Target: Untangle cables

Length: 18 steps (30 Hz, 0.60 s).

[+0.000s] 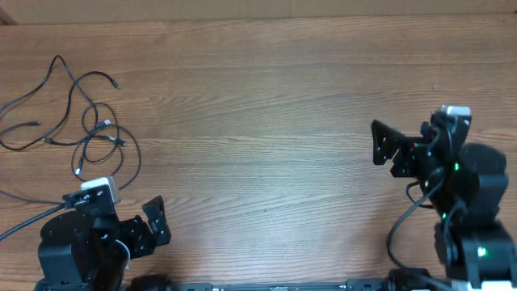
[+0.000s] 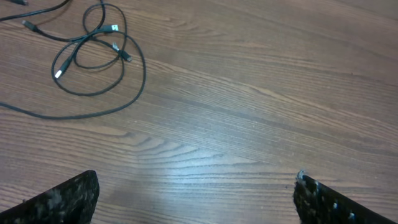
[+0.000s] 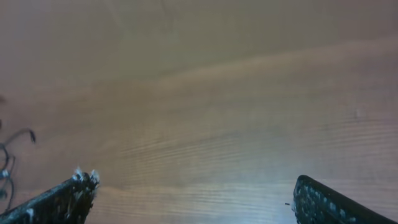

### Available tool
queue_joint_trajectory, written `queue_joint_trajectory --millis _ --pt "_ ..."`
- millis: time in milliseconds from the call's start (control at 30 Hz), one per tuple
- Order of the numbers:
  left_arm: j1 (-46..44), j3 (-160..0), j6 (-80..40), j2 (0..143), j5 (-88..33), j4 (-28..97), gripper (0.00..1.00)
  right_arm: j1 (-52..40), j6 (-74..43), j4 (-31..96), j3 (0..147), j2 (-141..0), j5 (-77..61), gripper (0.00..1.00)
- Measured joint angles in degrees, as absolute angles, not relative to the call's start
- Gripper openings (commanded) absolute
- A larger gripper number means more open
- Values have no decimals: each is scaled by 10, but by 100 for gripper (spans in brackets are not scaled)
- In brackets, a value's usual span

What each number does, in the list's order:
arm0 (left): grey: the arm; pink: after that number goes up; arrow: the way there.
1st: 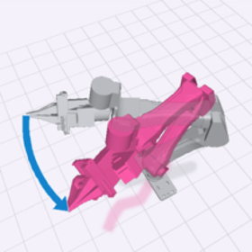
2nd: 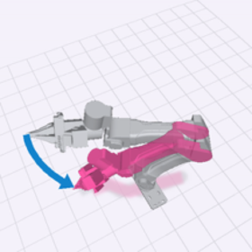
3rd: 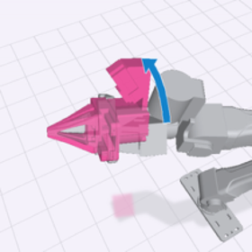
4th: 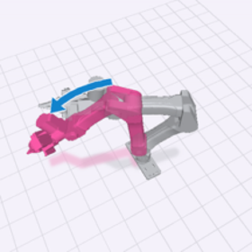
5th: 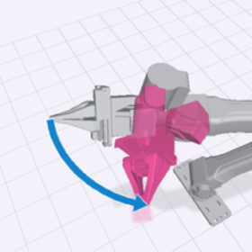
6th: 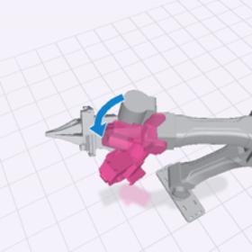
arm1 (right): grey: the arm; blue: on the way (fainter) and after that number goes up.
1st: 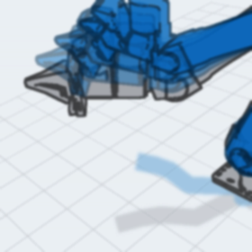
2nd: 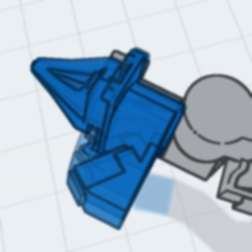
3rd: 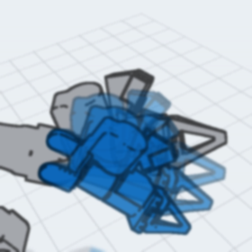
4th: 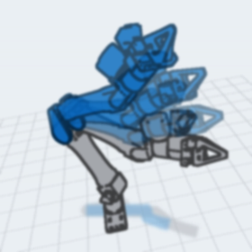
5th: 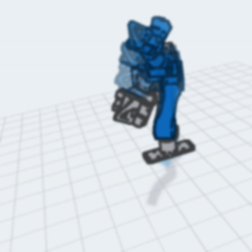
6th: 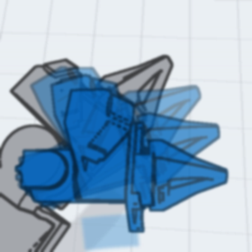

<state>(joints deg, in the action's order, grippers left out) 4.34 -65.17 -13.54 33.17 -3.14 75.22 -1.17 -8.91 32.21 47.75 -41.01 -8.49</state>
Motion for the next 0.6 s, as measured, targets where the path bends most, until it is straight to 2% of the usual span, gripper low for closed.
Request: queue_joint_trajectory --millis 600 --pt "43 -651 -135 332 -31 752 100 -18 -89 56 225 -185 -88 100"
